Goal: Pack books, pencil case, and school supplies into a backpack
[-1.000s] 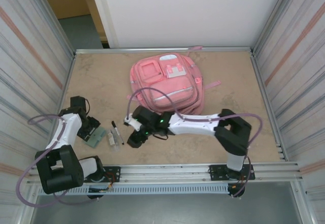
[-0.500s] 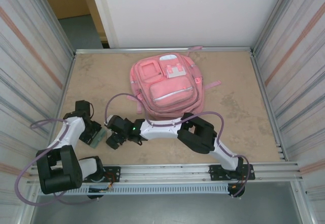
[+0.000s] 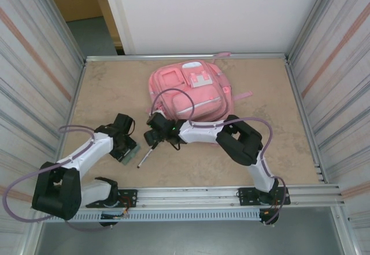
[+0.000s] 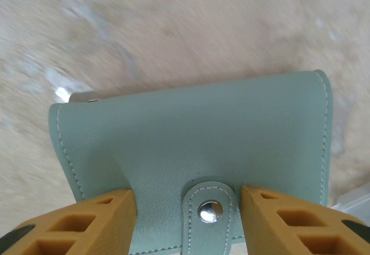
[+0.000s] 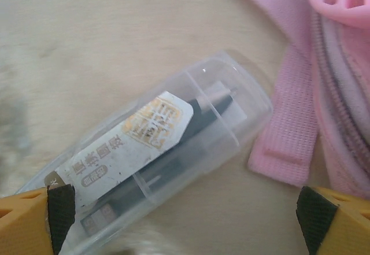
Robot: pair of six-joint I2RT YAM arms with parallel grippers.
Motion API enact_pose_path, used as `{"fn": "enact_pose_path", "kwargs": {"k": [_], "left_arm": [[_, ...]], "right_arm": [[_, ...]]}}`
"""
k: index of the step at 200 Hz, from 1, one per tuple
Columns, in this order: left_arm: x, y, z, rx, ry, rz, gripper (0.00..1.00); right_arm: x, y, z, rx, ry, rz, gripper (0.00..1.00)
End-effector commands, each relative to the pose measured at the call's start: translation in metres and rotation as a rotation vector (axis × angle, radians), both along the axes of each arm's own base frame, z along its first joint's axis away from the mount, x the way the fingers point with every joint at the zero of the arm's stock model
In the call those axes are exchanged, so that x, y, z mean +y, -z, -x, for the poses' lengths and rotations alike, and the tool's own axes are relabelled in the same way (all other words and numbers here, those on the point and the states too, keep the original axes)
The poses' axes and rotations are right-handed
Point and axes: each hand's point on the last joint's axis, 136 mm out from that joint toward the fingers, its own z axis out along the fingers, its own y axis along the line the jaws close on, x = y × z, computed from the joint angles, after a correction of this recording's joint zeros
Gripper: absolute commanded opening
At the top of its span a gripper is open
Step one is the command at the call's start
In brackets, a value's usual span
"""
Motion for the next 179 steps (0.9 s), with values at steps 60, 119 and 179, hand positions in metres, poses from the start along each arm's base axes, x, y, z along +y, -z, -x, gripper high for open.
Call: {"fn": "enact_pose_path", "kwargs": {"k": [60,119,179], "left_arm": [[0.013,-0.040,0.012,0.042,0.033,-0.053,0.58],[0.031,-0.033,-0.013,-0.029,0.052,0.033,0.54],[0.015,-0.003,-0.024,0.034,0.123,0.123,0.60]], "right_arm": [[-0.010,-0.043,0.045,0.147,-0.224,-0.032,0.98],[0.065,-0.047,0.133,0.071,-0.778,-0.104,0.94],[0.092,-0.017,0.096,-0.002,-0.607,-0.040,0.99]]}}
